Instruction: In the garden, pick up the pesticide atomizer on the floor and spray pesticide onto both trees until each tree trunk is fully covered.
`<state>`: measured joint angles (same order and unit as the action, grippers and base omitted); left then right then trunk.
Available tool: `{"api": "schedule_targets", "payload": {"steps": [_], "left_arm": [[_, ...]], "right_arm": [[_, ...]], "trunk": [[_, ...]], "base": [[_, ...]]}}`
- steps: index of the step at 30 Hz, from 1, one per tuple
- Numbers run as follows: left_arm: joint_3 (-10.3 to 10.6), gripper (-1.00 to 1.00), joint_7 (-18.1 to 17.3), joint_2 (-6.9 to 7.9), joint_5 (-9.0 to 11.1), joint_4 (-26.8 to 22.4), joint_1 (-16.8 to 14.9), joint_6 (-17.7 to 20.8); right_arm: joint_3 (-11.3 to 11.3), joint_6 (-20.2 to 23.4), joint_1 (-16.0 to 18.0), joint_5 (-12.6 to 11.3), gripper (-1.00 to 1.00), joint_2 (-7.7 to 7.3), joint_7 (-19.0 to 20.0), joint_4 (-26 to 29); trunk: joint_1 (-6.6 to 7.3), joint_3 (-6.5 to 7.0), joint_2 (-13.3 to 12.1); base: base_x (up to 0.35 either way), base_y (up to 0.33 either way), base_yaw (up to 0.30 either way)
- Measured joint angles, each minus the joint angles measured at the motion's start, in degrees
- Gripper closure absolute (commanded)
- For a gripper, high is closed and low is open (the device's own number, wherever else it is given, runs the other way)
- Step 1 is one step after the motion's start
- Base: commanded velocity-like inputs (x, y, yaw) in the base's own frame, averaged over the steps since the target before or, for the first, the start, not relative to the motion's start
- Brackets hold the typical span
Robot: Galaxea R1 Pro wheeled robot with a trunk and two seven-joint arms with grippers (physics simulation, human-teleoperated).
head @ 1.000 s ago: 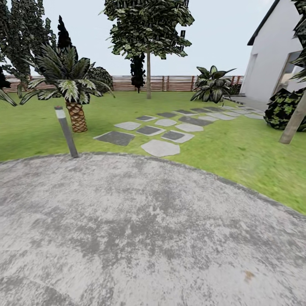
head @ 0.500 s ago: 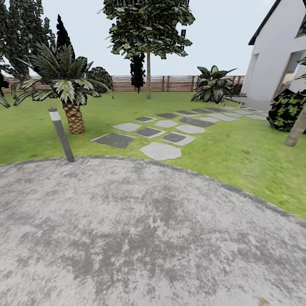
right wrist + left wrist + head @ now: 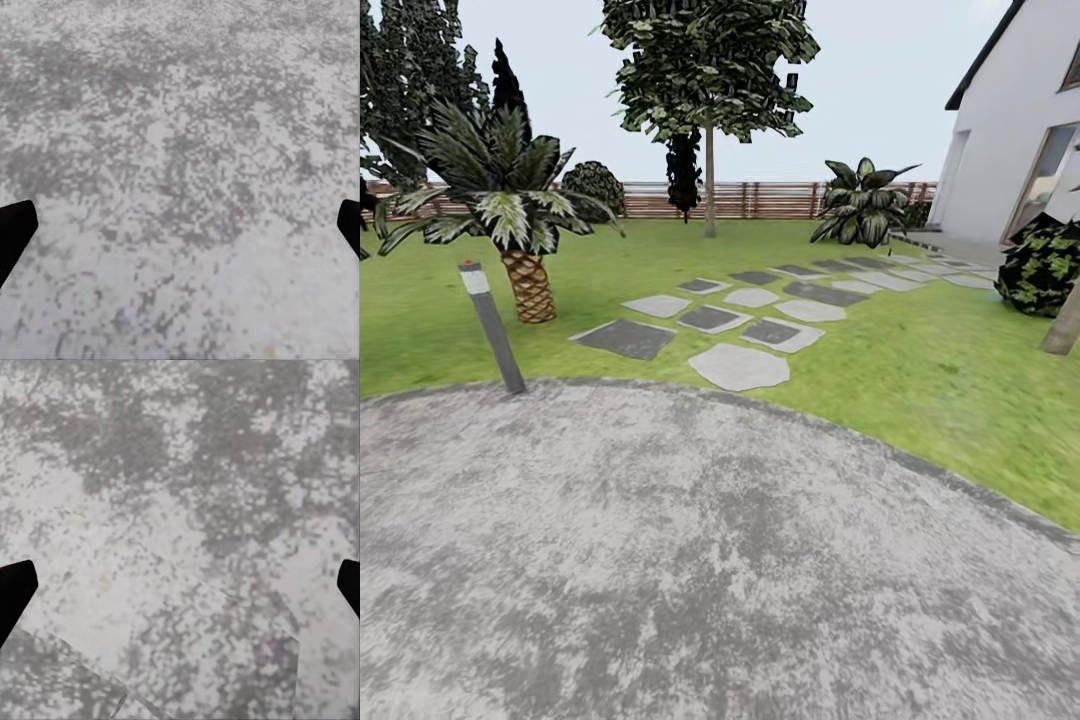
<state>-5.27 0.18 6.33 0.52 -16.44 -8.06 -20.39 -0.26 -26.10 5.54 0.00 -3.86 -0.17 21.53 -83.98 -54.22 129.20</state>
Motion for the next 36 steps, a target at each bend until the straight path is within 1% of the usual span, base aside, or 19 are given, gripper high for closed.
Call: {"api": "schedule_targets", "payload": {"steps": [9, 23, 36], "left_arm": [[0.0, -1.0, 0.0, 0.0, 0.0, 0.0, 0.1, 0.0], [0.0, -1.0, 0.0, 0.0, 0.0, 0.0, 0.1, 0.0], [0.0, -1.0, 0.0, 0.0, 0.0, 0.0, 0.1, 0.0]], "right_arm": [[0.0, 0.0, 0.0, 0.0, -1.0, -0.05, -0.1, 0.0], [0.0, 0.0, 0.0, 0.0, -1.0, -0.1, -0.1, 0.0], [0.0, 0.0, 0.0, 0.0, -1.0, -0.1, -0.1, 0.0]], "trunk": [[0.0, 0.77, 0.0], [0.0, 1.01, 0.0], [0.0, 2.11, 0.0]], "base": [[0.34, 0.0, 0.0], [0.34, 0.0, 0.0], [0.34, 0.0, 0.0]]}}
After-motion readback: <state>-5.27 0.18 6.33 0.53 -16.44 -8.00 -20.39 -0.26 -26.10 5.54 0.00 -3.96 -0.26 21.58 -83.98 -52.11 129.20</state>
